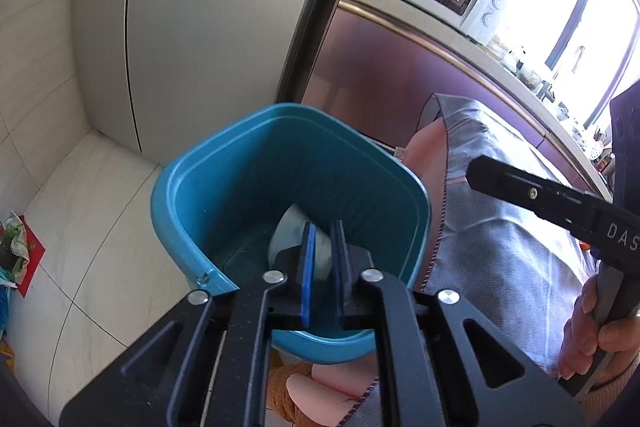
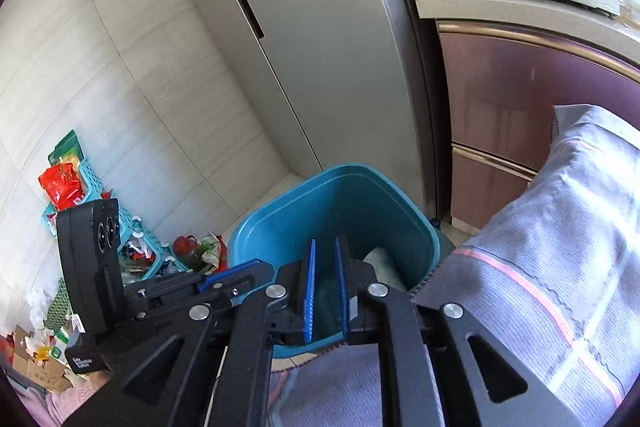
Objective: Collect trash
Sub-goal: 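Carry both items to the teal bin and open both grippers to drop them, then grasp the white foam net with the left gripper while the right gripper grasps a tissue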
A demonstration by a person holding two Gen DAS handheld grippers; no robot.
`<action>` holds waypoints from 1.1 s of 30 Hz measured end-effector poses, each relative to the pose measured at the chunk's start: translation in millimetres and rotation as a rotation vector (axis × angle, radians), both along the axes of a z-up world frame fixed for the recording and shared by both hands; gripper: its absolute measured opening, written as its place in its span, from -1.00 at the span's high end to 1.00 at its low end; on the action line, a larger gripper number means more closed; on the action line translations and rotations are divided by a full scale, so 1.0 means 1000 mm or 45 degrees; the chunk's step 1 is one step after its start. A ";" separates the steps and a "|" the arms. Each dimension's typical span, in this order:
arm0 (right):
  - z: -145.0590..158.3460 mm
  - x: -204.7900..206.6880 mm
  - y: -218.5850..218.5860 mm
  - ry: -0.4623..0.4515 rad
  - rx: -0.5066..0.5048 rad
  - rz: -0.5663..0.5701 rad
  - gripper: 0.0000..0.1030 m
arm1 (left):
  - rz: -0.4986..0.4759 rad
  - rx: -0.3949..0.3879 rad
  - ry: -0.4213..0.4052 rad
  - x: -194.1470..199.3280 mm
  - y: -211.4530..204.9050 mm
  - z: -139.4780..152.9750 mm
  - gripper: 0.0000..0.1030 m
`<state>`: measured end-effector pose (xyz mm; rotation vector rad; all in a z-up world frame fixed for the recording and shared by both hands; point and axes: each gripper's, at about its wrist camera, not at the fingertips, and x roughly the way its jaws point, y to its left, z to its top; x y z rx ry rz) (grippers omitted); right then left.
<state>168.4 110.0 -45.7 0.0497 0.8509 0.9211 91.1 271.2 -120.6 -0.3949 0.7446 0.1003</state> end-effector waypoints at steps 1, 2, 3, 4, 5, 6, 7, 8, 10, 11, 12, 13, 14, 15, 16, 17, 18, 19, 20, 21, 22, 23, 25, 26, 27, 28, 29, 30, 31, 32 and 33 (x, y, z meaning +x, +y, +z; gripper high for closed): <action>0.002 -0.002 -0.005 -0.004 0.010 -0.007 0.79 | -0.004 0.008 -0.013 -0.003 -0.002 0.003 0.71; 0.004 -0.005 -0.011 -0.013 0.023 -0.010 0.77 | -0.006 0.018 -0.027 -0.005 -0.004 0.006 0.65; 0.007 -0.009 -0.018 -0.027 0.031 -0.016 0.76 | -0.013 0.026 -0.044 -0.008 -0.007 0.010 0.57; 0.010 -0.011 -0.023 -0.041 0.038 -0.020 0.70 | -0.023 0.034 -0.062 -0.010 -0.011 0.015 0.52; 0.013 -0.016 -0.032 -0.056 0.053 -0.027 0.63 | -0.039 0.038 -0.083 -0.013 -0.015 0.020 0.51; 0.017 -0.020 -0.040 -0.067 0.068 -0.033 0.60 | -0.057 0.039 -0.106 -0.016 -0.020 0.024 0.42; 0.021 -0.025 -0.049 -0.084 0.082 -0.042 0.58 | -0.077 0.042 -0.129 -0.018 -0.026 0.029 0.33; 0.024 -0.031 -0.058 -0.102 0.093 -0.053 0.54 | -0.101 0.049 -0.150 -0.020 -0.033 0.034 0.30; 0.032 -0.043 -0.078 -0.145 0.100 -0.079 0.49 | -0.156 0.063 -0.190 -0.024 -0.049 0.042 0.20; 0.036 -0.049 -0.090 -0.167 0.104 -0.097 0.44 | -0.187 0.066 -0.205 -0.027 -0.058 0.046 0.19; 0.038 -0.053 -0.101 -0.178 0.111 -0.116 0.41 | -0.228 0.067 -0.219 -0.027 -0.068 0.049 0.18; 0.041 -0.058 -0.113 -0.186 0.115 -0.138 0.39 | -0.266 0.066 -0.231 -0.029 -0.078 0.052 0.17; 0.043 -0.062 -0.125 -0.200 0.112 -0.165 0.39 | -0.300 0.068 -0.240 -0.030 -0.088 0.054 0.16; 0.045 -0.067 -0.136 -0.212 0.113 -0.191 0.39 | -0.341 0.070 -0.249 -0.030 -0.100 0.056 0.15; 0.046 -0.072 -0.149 -0.222 0.114 -0.222 0.39 | -0.380 0.071 -0.257 -0.030 -0.112 0.059 0.14; 0.048 -0.078 -0.161 -0.231 0.110 -0.250 0.38 | -0.423 0.067 -0.264 -0.031 -0.123 0.061 0.12; 0.049 -0.085 -0.174 -0.245 0.101 -0.287 0.38 | -0.468 0.065 -0.269 -0.031 -0.136 0.062 0.11; 0.049 -0.091 -0.187 -0.253 0.096 -0.321 0.38 | -0.509 0.064 -0.271 -0.031 -0.148 0.063 0.11; 0.050 -0.098 -0.201 -0.263 0.088 -0.358 0.37 | -0.553 0.058 -0.271 -0.032 -0.160 0.064 0.11; 0.050 -0.104 -0.212 -0.273 0.076 -0.392 0.36 | -0.593 0.052 -0.268 -0.030 -0.172 0.064 0.11; 0.050 -0.110 -0.224 -0.282 0.060 -0.431 0.35 | -0.630 0.047 -0.265 -0.029 -0.184 0.064 0.10; 0.051 -0.116 -0.237 -0.290 0.046 -0.472 0.35 | -0.668 0.037 -0.261 -0.029 -0.196 0.064 0.10; 0.052 -0.128 -0.262 -0.308 0.015 -0.547 0.31 | -0.741 0.016 -0.254 -0.025 -0.221 0.063 0.08; 0.052 -0.134 -0.273 -0.318 -0.001 -0.589 0.27 | -0.776 0.006 -0.252 -0.025 -0.231 0.063 0.05; 0.051 -0.142 -0.287 -0.329 -0.019 -0.642 0.26 | -0.808 -0.001 -0.252 -0.025 -0.242 0.063 0.01; 0.050 -0.148 -0.300 -0.333 -0.029 -0.686 0.24 | -0.837 -0.003 -0.252 -0.025 -0.254 0.063 -0.02; 0.050 -0.155 -0.312 -0.337 -0.031 -0.735 0.24 | -0.868 -0.009 -0.250 -0.024 -0.264 0.062 -0.03; 0.049 -0.161 -0.326 -0.339 -0.041 -0.787 0.24 | -0.900 -0.016 -0.247 -0.022 -0.274 0.062 -0.04; 0.048 -0.166 -0.338 -0.336 -0.051 -0.831 0.21 | -0.926 -0.019 -0.241 -0.020 -0.286 0.062 -0.07; 0.046 -0.170 -0.350 -0.330 -0.060 -0.874 0.20 | -0.950 -0.019 -0.233 -0.017 -0.296 0.061 -0.11; 0.043 -0.172 -0.361 -0.326 -0.069 -0.914 0.20 | -0.974 -0.019 -0.225 -0.014 -0.303 0.060 -0.13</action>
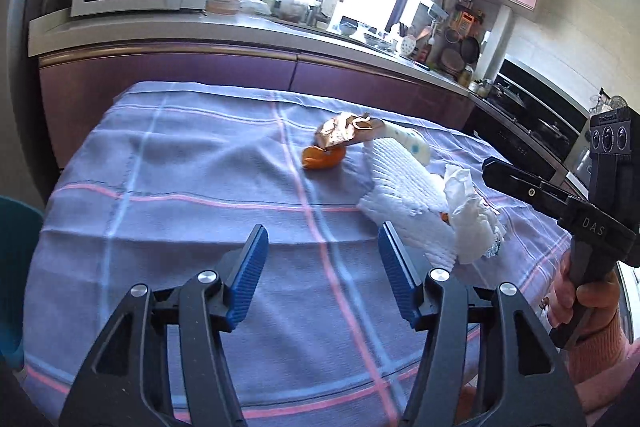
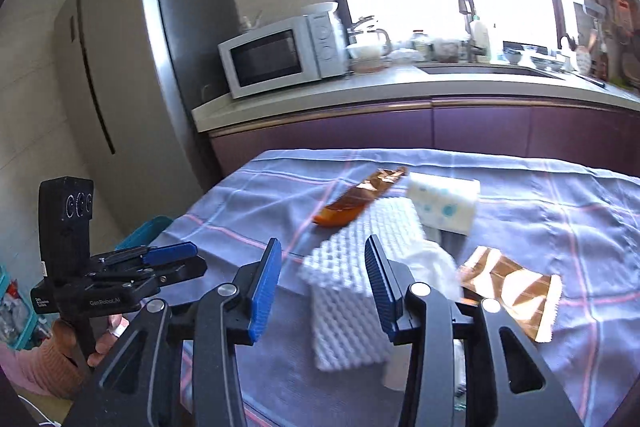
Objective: Collect trash
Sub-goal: 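Grasp the white foam net with the left gripper while the right gripper grasps a tissue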
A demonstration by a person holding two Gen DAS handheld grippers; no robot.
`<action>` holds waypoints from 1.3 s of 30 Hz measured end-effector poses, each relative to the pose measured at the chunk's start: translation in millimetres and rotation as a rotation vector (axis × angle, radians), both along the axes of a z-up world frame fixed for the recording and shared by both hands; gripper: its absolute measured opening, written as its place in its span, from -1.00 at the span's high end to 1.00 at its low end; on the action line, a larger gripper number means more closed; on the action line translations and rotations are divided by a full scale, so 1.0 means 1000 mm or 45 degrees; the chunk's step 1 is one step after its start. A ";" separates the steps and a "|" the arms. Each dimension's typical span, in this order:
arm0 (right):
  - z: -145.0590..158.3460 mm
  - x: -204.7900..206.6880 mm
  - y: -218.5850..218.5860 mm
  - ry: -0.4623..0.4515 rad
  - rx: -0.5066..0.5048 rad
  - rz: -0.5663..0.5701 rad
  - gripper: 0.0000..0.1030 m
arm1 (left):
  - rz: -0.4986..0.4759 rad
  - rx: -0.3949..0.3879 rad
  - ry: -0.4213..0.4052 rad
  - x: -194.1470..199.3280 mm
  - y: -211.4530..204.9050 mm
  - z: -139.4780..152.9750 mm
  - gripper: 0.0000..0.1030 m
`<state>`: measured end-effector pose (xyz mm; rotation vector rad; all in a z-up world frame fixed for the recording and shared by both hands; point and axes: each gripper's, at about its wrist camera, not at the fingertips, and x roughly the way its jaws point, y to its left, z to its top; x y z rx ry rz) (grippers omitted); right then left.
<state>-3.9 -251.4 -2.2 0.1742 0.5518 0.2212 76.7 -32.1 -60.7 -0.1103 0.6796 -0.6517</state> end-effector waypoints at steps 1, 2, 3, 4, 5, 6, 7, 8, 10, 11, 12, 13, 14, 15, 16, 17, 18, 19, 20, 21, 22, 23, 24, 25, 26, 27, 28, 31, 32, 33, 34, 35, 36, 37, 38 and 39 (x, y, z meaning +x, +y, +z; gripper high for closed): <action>-0.003 -0.004 -0.010 0.008 -0.002 -0.037 0.19 | -0.025 0.004 0.008 0.003 -0.010 -0.001 -0.13; -0.006 -0.007 -0.020 0.019 0.003 -0.067 0.19 | -0.049 0.007 0.019 0.005 -0.020 -0.002 -0.13; -0.010 -0.007 -0.028 0.029 0.009 -0.092 0.18 | -0.069 0.014 0.030 0.007 -0.030 -0.002 -0.13; -0.013 -0.009 -0.035 0.040 0.016 -0.113 0.18 | -0.087 0.018 0.035 0.010 -0.038 -0.003 -0.14; -0.017 -0.011 -0.043 0.055 0.029 -0.128 0.18 | -0.108 0.021 0.040 0.014 -0.046 -0.004 -0.16; -0.020 -0.012 -0.048 0.066 0.039 -0.137 0.18 | -0.120 0.025 0.042 0.017 -0.051 -0.005 -0.18; -0.023 -0.013 -0.051 0.077 0.042 -0.141 0.17 | -0.133 0.028 0.045 0.018 -0.057 -0.006 -0.23; -0.025 -0.012 -0.051 0.085 0.046 -0.142 0.16 | -0.147 0.030 0.054 0.022 -0.063 -0.007 -0.25; -0.029 -0.011 -0.051 0.096 0.055 -0.131 0.16 | -0.159 0.048 0.074 0.028 -0.075 -0.010 -0.26; -0.031 -0.010 -0.050 0.101 0.056 -0.123 0.15 | -0.165 0.058 0.080 0.031 -0.079 -0.011 -0.26; -0.033 -0.010 -0.046 0.104 0.054 -0.119 0.15 | -0.169 0.071 0.085 0.033 -0.083 -0.012 -0.26; -0.035 -0.009 -0.046 0.108 0.060 -0.114 0.15 | -0.170 0.084 0.094 0.036 -0.088 -0.014 -0.26; -0.037 -0.008 -0.046 0.114 0.067 -0.107 0.15 | -0.169 0.096 0.105 0.039 -0.092 -0.016 -0.26; -0.039 -0.008 -0.044 0.117 0.068 -0.105 0.15 | -0.168 0.104 0.114 0.042 -0.096 -0.017 -0.25; -0.040 -0.008 -0.044 0.119 0.067 -0.106 0.15 | -0.166 0.112 0.123 0.044 -0.100 -0.018 -0.20; -0.042 -0.008 -0.044 0.122 0.073 -0.107 0.15 | -0.162 0.117 0.130 0.046 -0.102 -0.019 -0.16; -0.043 -0.009 -0.044 0.125 0.083 -0.106 0.15 | -0.163 0.115 0.139 0.048 -0.104 -0.020 -0.11; -0.044 -0.009 -0.045 0.127 0.087 -0.106 0.15 | -0.165 0.109 0.148 0.051 -0.105 -0.020 -0.05; -0.045 -0.008 -0.045 0.129 0.087 -0.107 0.16 | -0.169 0.104 0.152 0.052 -0.106 -0.020 0.02; -0.046 -0.008 -0.045 0.133 0.091 -0.107 0.16 | -0.172 0.103 0.155 0.053 -0.108 -0.020 0.16; -0.048 -0.008 -0.046 0.136 0.099 -0.105 0.16 | -0.179 0.103 0.162 0.054 -0.110 -0.020 0.30; -0.049 -0.008 -0.046 0.140 0.103 -0.102 0.17 | -0.183 0.102 0.168 0.055 -0.111 -0.021 0.38; -0.050 -0.008 -0.046 0.143 0.104 -0.101 0.17 | -0.184 0.097 0.173 0.056 -0.112 -0.022 0.59; -0.051 -0.008 -0.046 0.146 0.107 -0.100 0.19 | -0.188 0.089 0.179 0.056 -0.111 -0.023 0.77; -0.052 -0.007 -0.047 0.149 0.113 -0.098 0.24 | -0.192 0.083 0.187 0.057 -0.111 -0.024 0.77; -0.052 -0.007 -0.047 0.153 0.120 -0.094 0.27 | -0.190 0.078 0.192 0.057 -0.111 -0.025 0.78; -0.053 -0.007 -0.047 0.157 0.121 -0.090 0.34 | -0.187 0.075 0.192 0.057 -0.110 -0.025 0.80; -0.054 -0.007 -0.047 0.163 0.125 -0.079 0.56 | -0.176 0.053 0.182 0.055 -0.106 -0.023 0.82; -0.054 -0.007 -0.047 0.160 0.126 -0.080 0.62 | -0.175 0.046 0.178 0.054 -0.105 -0.022 0.82; -0.053 -0.008 -0.047 0.156 0.131 -0.078 0.65 | -0.173 0.039 0.175 0.053 -0.103 -0.020 0.83; -0.051 -0.008 -0.047 0.152 0.137 -0.074 0.74 | -0.171 0.029 0.169 0.051 -0.100 -0.018 0.83; -0.050 -0.009 -0.048 0.147 0.141 -0.071 0.78 | -0.171 0.019 0.164 0.049 -0.097 -0.016 0.83; -0.049 -0.009 -0.048 0.141 0.142 -0.069 0.78 | -0.172 0.010 0.160 0.048 -0.095 -0.015 0.83; -0.047 -0.010 -0.048 0.131 0.143 -0.066 0.80 | -0.171 0.001 0.156 0.046 -0.092 -0.012 0.83; -0.044 -0.011 -0.047 0.121 0.145 -0.061 0.81 | -0.173 -0.008 0.153 0.044 -0.089 -0.010 0.83; -0.042 -0.012 -0.046 0.111 0.146 -0.057 0.82 | -0.174 -0.017 0.148 0.042 -0.086 -0.008 0.84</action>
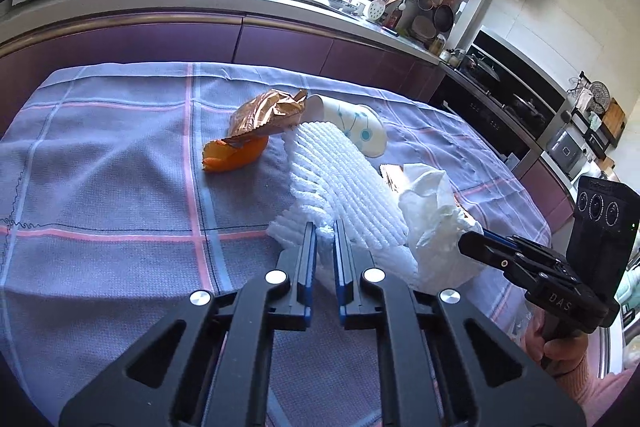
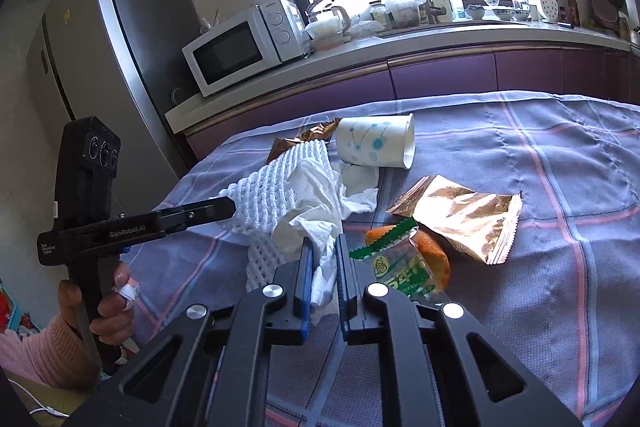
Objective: Collect trash
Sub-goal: 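Grasp the white foam net with the left gripper while the right gripper grasps a tissue, then carry the foam net and tissue to the teal bin and release both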
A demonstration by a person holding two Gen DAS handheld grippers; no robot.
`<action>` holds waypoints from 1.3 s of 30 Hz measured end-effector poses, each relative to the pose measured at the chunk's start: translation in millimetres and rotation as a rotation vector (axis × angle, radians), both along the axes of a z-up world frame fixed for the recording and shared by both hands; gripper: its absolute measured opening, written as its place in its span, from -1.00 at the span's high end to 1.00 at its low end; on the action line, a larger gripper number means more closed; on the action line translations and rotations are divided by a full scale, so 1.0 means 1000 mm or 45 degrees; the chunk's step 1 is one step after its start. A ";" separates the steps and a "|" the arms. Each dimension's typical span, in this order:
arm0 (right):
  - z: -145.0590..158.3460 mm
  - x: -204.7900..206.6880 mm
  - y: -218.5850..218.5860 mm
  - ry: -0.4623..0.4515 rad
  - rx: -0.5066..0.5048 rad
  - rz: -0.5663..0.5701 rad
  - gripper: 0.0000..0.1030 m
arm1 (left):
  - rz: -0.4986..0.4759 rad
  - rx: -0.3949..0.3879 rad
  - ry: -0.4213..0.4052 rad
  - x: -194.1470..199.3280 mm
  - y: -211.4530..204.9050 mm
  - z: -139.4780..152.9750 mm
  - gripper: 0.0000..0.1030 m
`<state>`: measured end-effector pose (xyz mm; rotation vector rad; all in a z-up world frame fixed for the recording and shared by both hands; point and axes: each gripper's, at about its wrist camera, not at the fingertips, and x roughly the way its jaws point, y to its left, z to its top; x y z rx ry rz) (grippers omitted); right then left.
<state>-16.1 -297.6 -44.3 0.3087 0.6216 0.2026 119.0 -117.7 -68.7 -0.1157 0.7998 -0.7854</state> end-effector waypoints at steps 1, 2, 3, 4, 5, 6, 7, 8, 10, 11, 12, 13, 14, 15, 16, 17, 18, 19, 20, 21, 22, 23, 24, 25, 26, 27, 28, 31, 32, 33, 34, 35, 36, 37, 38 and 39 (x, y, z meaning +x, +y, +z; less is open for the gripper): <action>0.003 -0.001 0.001 -0.010 0.001 0.003 0.82 | 0.001 -0.009 -0.003 -0.002 0.004 0.002 0.84; 0.006 -0.002 0.002 -0.021 0.005 0.009 0.83 | 0.001 -0.019 -0.008 -0.004 0.008 0.005 0.84; 0.009 -0.002 0.003 -0.031 0.008 0.014 0.83 | 0.003 -0.028 -0.012 -0.006 0.012 0.007 0.84; 0.012 -0.004 0.004 -0.043 0.011 0.019 0.83 | 0.009 -0.039 -0.015 -0.008 0.017 0.009 0.84; 0.014 -0.004 0.005 -0.053 0.016 0.026 0.83 | 0.016 -0.046 -0.016 -0.010 0.022 0.010 0.84; 0.017 -0.004 0.006 -0.061 0.022 0.034 0.83 | 0.024 -0.055 -0.018 -0.011 0.028 0.012 0.84; 0.019 -0.004 0.008 -0.069 0.026 0.040 0.83 | 0.034 -0.065 -0.021 -0.013 0.035 0.014 0.84; 0.021 -0.003 0.009 -0.075 0.028 0.046 0.83 | 0.046 -0.074 -0.023 -0.014 0.041 0.015 0.84; 0.024 -0.001 0.013 -0.084 0.042 0.068 0.83 | 0.070 -0.086 -0.030 -0.017 0.054 0.018 0.84; 0.024 0.000 0.015 -0.086 0.048 0.078 0.83 | 0.083 -0.093 -0.032 -0.019 0.061 0.019 0.84; 0.025 0.002 0.018 -0.087 0.050 0.088 0.83 | 0.095 -0.100 -0.032 -0.020 0.067 0.020 0.84; 0.025 0.004 0.021 -0.088 0.053 0.098 0.83 | 0.111 -0.104 -0.035 -0.022 0.074 0.020 0.84; 0.025 0.005 0.024 -0.090 0.057 0.109 0.83 | 0.126 -0.108 -0.036 -0.023 0.079 0.021 0.84; 0.026 0.007 0.027 -0.091 0.063 0.123 0.83 | 0.139 -0.114 -0.035 -0.024 0.085 0.021 0.84; 0.026 0.009 0.031 -0.092 0.067 0.137 0.83 | 0.152 -0.120 -0.034 -0.026 0.091 0.022 0.84; 0.026 0.011 0.034 -0.092 0.066 0.148 0.83 | 0.165 -0.122 -0.034 -0.027 0.097 0.022 0.84; 0.026 0.013 0.038 -0.093 0.068 0.160 0.83 | 0.182 -0.118 -0.037 -0.029 0.103 0.021 0.84; 0.026 0.015 0.041 -0.093 0.076 0.173 0.83 | 0.197 -0.117 -0.039 -0.032 0.109 0.021 0.84; 0.026 0.017 0.045 -0.092 0.083 0.187 0.83 | 0.211 -0.120 -0.040 -0.035 0.116 0.021 0.84; 0.027 0.020 0.049 -0.094 0.084 0.200 0.83 | 0.229 -0.121 -0.041 -0.037 0.122 0.021 0.84; 0.026 0.022 0.052 -0.095 0.088 0.213 0.83 | 0.244 -0.121 -0.045 -0.040 0.128 0.021 0.84; 0.027 0.024 0.057 -0.095 0.096 0.232 0.83 | 0.260 -0.119 -0.048 -0.042 0.134 0.021 0.84; 0.027 0.026 0.062 -0.095 0.097 0.246 0.83 | 0.275 -0.117 -0.051 -0.043 0.140 0.021 0.84; 0.027 0.028 0.067 -0.095 0.095 0.261 0.83 | 0.288 -0.115 -0.053 -0.045 0.146 0.021 0.84; 0.027 0.031 0.072 -0.094 0.097 0.279 0.83 | 0.300 -0.112 -0.055 -0.048 0.151 0.021 0.84; 0.027 0.033 0.076 -0.094 0.101 0.295 0.83 | 0.314 -0.108 -0.058 -0.050 0.156 0.022 0.84; 0.028 0.035 0.080 -0.095 0.103 0.311 0.83 | 0.325 -0.105 -0.060 -0.052 0.160 0.022 0.84; 0.029 0.040 0.092 -0.096 0.113 0.347 0.83 | 0.362 -0.090 -0.074 -0.059 0.171 0.024 0.84; 0.029 0.042 0.096 -0.095 0.115 0.359 0.83 | 0.374 -0.087 -0.078 -0.062 0.175 0.024 0.84; 0.030 0.044 0.099 -0.093 0.117 0.370 0.83 | 0.385 -0.088 -0.080 -0.064 0.179 0.025 0.84; 0.030 0.046 0.103 -0.092 0.118 0.383 0.83 | 0.399 -0.089 -0.081 -0.066 0.184 0.025 0.84; 0.031 0.048 0.107 -0.093 0.115 0.395 0.83 | 0.415 -0.090 -0.083 -0.068 0.189 0.025 0.84; 0.032 0.050 0.111 -0.093 0.112 0.407 0.83 | 0.430 -0.091 -0.085 -0.070 0.192 0.026 0.84; 0.032 0.052 0.115 -0.093 0.114 0.419 0.83 | 0.447 -0.093 -0.087 -0.072 0.198 0.026 0.84; 0.033 0.054 0.119 -0.093 0.115 0.432 0.83 | 0.463 -0.097 -0.088 -0.073 0.202 0.027 0.84; 0.034 0.056 0.122 -0.093 0.116 0.442 0.83 | 0.481 -0.099 -0.092 -0.075 0.206 0.028 0.84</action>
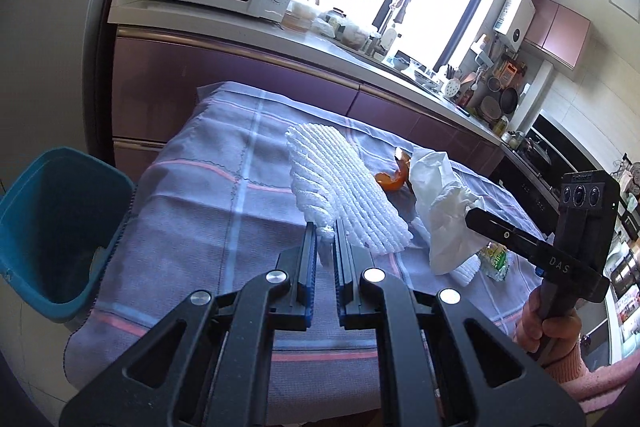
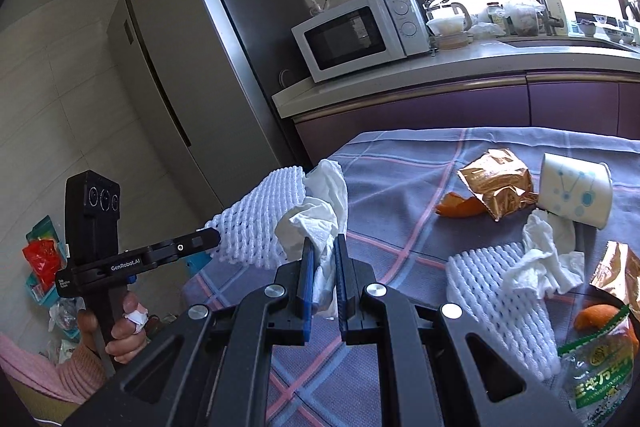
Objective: Collect trash
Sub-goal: 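Carry the foam net and tissue to the teal bin and release both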
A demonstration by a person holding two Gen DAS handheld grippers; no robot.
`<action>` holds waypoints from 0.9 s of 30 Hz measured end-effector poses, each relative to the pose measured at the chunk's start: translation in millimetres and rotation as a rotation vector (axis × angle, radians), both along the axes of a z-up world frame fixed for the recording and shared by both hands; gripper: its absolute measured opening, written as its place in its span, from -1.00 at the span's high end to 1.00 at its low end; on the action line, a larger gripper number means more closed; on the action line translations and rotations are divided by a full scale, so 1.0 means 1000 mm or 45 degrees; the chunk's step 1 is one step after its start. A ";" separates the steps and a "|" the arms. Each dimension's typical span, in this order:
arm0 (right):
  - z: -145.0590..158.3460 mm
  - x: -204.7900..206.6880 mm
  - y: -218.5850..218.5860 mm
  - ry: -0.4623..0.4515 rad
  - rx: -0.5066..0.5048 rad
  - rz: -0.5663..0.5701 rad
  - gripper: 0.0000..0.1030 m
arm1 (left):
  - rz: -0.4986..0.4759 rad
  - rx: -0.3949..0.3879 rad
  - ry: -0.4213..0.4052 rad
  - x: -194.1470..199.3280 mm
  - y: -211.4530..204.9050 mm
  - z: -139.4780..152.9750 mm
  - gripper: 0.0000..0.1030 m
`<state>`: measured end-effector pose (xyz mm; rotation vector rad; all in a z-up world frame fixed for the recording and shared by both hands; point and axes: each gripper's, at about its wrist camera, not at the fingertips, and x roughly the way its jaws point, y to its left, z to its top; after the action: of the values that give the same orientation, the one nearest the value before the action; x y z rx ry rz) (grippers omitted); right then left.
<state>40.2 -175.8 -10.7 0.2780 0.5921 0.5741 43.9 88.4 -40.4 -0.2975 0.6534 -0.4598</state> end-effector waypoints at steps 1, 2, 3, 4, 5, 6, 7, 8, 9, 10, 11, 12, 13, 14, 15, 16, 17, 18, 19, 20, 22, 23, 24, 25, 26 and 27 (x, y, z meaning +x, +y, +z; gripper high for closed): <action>0.000 0.002 0.003 0.001 0.001 0.012 0.83 | 0.020 0.000 -0.003 -0.002 0.006 0.000 0.84; 0.001 0.004 0.008 -0.001 0.002 0.027 0.83 | 0.039 0.000 -0.005 -0.004 0.011 0.001 0.84; 0.001 0.005 0.011 -0.003 0.001 0.041 0.83 | 0.055 0.000 -0.007 -0.005 0.017 0.001 0.84; 0.002 0.007 0.016 -0.004 -0.001 0.055 0.83 | 0.076 0.001 -0.010 -0.008 0.023 0.002 0.84; 0.003 0.009 0.021 -0.006 -0.003 0.069 0.83 | 0.097 0.004 -0.012 -0.010 0.028 0.002 0.84; 0.003 0.011 0.026 -0.006 -0.004 0.085 0.83 | 0.115 0.003 -0.014 -0.012 0.033 0.003 0.84; 0.004 0.013 0.029 -0.007 -0.005 0.099 0.83 | 0.133 -0.001 -0.016 -0.015 0.038 0.004 0.84; 0.004 0.015 0.034 -0.008 -0.008 0.115 0.83 | 0.149 -0.003 -0.017 -0.017 0.042 0.004 0.84; 0.004 0.017 0.038 -0.009 -0.010 0.129 0.83 | 0.165 -0.005 -0.017 -0.020 0.047 0.004 0.84; 0.005 0.019 0.043 -0.007 -0.011 0.145 0.83 | 0.182 -0.006 -0.017 -0.022 0.052 0.004 0.84; 0.005 0.021 0.048 -0.007 -0.013 0.160 0.83 | 0.194 -0.007 -0.019 -0.024 0.056 0.005 0.84; 0.006 0.022 0.053 -0.007 -0.015 0.173 0.83 | 0.211 -0.005 -0.021 -0.026 0.061 0.005 0.84; 0.006 0.024 0.058 -0.006 -0.015 0.189 0.83 | 0.226 -0.005 -0.023 -0.027 0.064 0.006 0.84; 0.006 0.026 0.063 -0.006 -0.015 0.203 0.83 | 0.239 -0.009 -0.024 -0.030 0.069 0.006 0.84; 0.006 0.027 0.068 -0.004 -0.015 0.215 0.83 | 0.255 -0.012 -0.024 -0.032 0.074 0.006 0.84; 0.006 0.030 0.072 0.000 -0.012 0.227 0.83 | 0.271 -0.013 -0.025 -0.033 0.079 0.006 0.84; 0.006 0.032 0.077 0.005 -0.008 0.241 0.83 | 0.286 -0.015 -0.024 -0.035 0.083 0.007 0.84; 0.006 0.035 0.079 0.004 -0.007 0.253 0.83 | 0.301 -0.015 -0.023 -0.036 0.085 0.007 0.84; 0.007 0.037 0.083 0.005 -0.007 0.264 0.83 | 0.319 -0.015 -0.022 -0.037 0.089 0.007 0.84; 0.007 0.039 0.087 0.006 -0.006 0.277 0.83 | 0.335 -0.016 -0.021 -0.039 0.094 0.007 0.84; 0.008 0.045 0.094 0.010 -0.005 0.299 0.83 | 0.371 -0.016 -0.019 -0.041 0.104 0.006 0.84; 0.009 0.048 0.099 0.013 -0.005 0.313 0.83 | 0.388 -0.016 -0.018 -0.042 0.109 0.006 0.84; 0.010 0.050 0.103 0.015 -0.007 0.324 0.83 | 0.406 -0.015 -0.015 -0.041 0.115 0.005 0.84; 0.010 0.053 0.107 0.015 -0.007 0.333 0.83 | 0.426 -0.014 -0.012 -0.042 0.120 0.005 0.84; 0.011 0.056 0.111 0.016 -0.006 0.344 0.83 | 0.442 -0.015 -0.010 -0.043 0.125 0.004 0.84; 0.011 0.059 0.115 0.018 -0.005 0.355 0.83 | 0.460 -0.014 -0.006 -0.044 0.130 0.003 0.84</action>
<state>98.9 -61.1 0.1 0.1968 0.6508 0.8398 -0.1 218.3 -37.0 -0.4159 0.5771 -0.1182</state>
